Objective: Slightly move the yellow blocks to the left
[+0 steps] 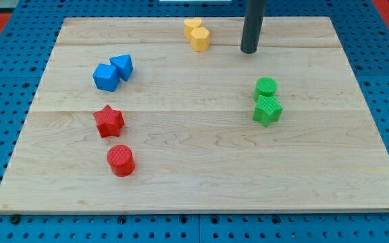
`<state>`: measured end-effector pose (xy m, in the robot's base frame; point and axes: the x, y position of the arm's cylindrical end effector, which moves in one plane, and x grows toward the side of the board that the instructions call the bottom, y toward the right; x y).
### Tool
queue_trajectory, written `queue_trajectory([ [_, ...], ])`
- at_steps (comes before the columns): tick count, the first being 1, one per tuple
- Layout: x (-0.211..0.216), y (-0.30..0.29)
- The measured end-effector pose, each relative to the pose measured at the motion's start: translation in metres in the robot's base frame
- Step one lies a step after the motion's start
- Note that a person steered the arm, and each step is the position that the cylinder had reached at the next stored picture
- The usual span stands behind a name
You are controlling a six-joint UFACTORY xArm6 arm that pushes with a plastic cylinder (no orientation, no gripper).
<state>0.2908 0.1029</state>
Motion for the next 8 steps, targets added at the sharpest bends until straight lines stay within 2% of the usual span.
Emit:
queue_trajectory([
  [4,-0.006,-0.002],
  [5,-0.01,0.018],
  [6,-0.072,0.037],
  [7,-0.086,-0.03],
  [8,-0.081,-0.112],
])
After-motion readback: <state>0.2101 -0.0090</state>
